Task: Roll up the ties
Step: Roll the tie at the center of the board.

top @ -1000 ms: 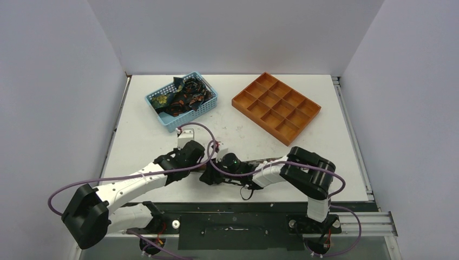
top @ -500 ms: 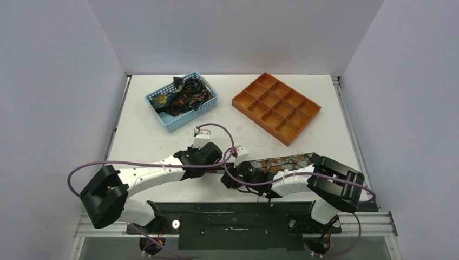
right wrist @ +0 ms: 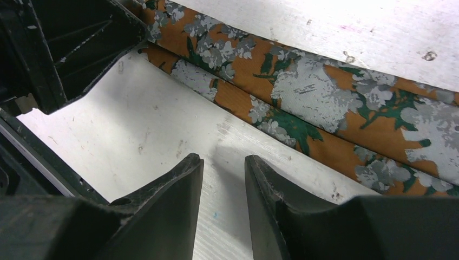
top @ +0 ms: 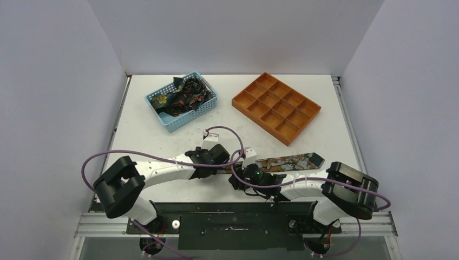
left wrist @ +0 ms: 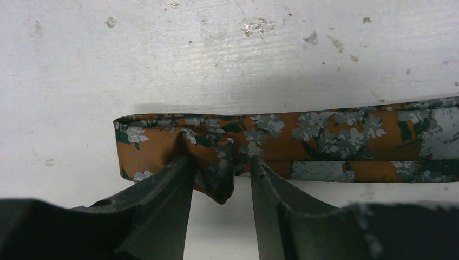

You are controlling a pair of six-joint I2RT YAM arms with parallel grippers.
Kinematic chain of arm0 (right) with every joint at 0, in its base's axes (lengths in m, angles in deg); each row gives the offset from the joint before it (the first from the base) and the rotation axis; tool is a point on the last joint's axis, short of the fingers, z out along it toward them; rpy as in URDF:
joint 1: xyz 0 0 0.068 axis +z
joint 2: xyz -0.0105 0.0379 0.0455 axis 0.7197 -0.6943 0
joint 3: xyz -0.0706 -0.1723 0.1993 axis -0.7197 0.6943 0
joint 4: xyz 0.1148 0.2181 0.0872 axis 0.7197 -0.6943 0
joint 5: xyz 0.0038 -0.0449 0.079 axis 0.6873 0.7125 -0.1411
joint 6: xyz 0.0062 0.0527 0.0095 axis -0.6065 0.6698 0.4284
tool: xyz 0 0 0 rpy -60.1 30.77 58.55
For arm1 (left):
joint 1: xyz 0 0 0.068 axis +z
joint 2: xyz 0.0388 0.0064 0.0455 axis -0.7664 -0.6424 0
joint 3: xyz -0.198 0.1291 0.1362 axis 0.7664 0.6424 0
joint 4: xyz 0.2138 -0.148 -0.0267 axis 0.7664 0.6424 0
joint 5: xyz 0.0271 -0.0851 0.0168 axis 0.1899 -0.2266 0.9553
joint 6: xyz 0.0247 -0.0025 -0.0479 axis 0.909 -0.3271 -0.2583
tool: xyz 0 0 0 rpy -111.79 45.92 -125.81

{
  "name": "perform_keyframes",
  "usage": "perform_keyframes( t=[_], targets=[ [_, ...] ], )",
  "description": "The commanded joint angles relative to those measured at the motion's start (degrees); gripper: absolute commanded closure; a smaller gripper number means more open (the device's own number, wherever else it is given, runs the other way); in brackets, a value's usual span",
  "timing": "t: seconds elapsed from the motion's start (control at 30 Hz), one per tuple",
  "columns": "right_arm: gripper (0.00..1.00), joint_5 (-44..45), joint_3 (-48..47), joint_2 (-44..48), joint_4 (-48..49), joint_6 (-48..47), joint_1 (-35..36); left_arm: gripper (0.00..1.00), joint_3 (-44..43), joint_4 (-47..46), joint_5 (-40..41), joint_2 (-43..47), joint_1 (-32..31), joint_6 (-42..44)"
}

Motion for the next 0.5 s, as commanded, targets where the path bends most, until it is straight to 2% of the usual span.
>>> perform_keyframes(
  t=[0.0, 0.27, 0.47],
  targets=[
    [0.64, 2.6, 0.1, 3.3, -0.2, -0.1, 0.3, 0.55, -1.9, -2.7, -1.7, 1.1, -0.2, -0.9],
    [0.58, 1.4, -2.2, 4.4, -2.5, -0.7, -0.9, 0.4, -1.3, -1.3, -2.3, 7.9, -0.2, -1.8],
    [0.5, -2.8, -6.8, 4.5, -4.7, -2.1, -3.2, 0.26, 0.6, 1.6, -2.0, 18.4, 0.0, -3.1]
  ],
)
